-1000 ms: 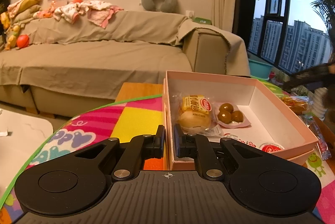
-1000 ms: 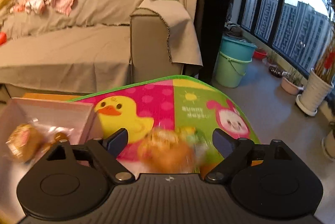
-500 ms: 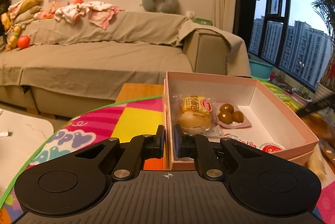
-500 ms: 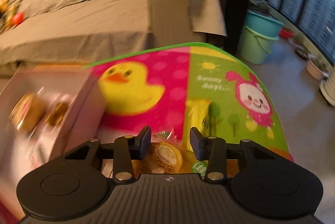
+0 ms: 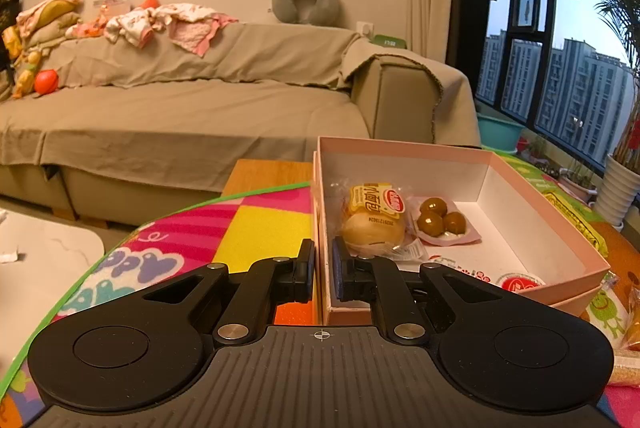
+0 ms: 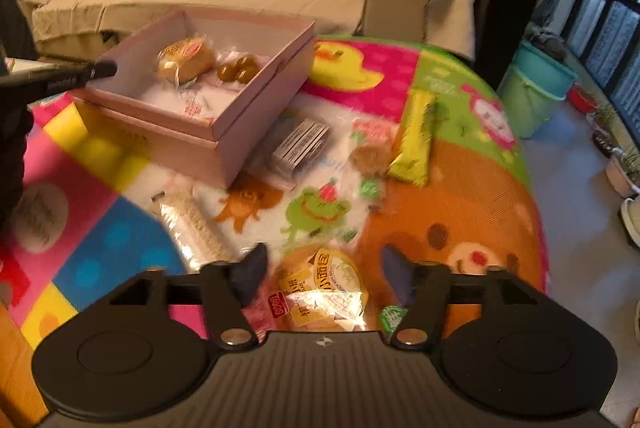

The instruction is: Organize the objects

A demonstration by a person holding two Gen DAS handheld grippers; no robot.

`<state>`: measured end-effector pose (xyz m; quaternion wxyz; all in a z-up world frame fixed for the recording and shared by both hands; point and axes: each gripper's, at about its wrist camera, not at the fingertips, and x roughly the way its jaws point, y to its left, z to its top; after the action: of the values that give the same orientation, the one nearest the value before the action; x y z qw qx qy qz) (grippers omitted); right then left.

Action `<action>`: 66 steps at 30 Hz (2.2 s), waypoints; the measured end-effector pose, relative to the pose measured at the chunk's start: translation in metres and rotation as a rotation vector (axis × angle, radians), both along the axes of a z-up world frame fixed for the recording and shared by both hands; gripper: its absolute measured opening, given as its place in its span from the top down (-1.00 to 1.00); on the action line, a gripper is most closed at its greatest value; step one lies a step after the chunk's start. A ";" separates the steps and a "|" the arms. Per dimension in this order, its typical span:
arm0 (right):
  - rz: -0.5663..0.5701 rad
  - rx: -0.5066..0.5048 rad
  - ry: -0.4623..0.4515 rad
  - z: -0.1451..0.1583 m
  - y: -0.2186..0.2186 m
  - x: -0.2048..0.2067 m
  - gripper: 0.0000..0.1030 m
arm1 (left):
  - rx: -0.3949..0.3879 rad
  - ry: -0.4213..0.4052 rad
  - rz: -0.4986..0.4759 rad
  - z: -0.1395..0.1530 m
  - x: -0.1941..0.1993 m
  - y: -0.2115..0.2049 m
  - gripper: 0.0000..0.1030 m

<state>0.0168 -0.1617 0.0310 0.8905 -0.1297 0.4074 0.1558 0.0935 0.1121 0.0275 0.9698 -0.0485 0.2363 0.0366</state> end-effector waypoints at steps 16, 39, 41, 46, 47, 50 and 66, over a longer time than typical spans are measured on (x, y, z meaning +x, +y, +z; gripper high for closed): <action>-0.320 0.021 0.026 -0.034 -0.002 0.180 0.49 | -0.002 -0.001 -0.003 0.001 0.000 -0.001 0.77; 0.055 0.042 -0.099 0.020 0.014 -0.050 -0.23 | 0.008 -0.005 0.002 0.000 0.000 -0.002 0.78; 0.104 0.033 -0.089 0.015 0.031 -0.048 -0.27 | 0.007 -0.005 0.000 0.000 0.000 -0.002 0.78; 0.120 0.018 0.002 -0.011 0.054 -0.028 -0.29 | 0.006 -0.006 0.000 0.000 0.000 -0.002 0.77; 0.111 0.013 0.023 -0.016 0.056 -0.024 -0.29 | 0.006 -0.006 0.000 0.000 0.000 -0.002 0.77; 0.096 0.006 0.072 -0.026 0.058 -0.026 -0.31 | 0.006 -0.005 0.000 0.000 0.000 -0.002 0.77; 0.056 0.163 0.123 -0.022 0.059 -0.051 -0.27 | 0.006 -0.005 -0.001 0.000 0.000 -0.002 0.77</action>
<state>-0.0344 -0.1030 0.0088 0.8665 -0.0583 0.4437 0.2210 0.0936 0.1104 0.0271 0.9706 -0.0457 0.2336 0.0368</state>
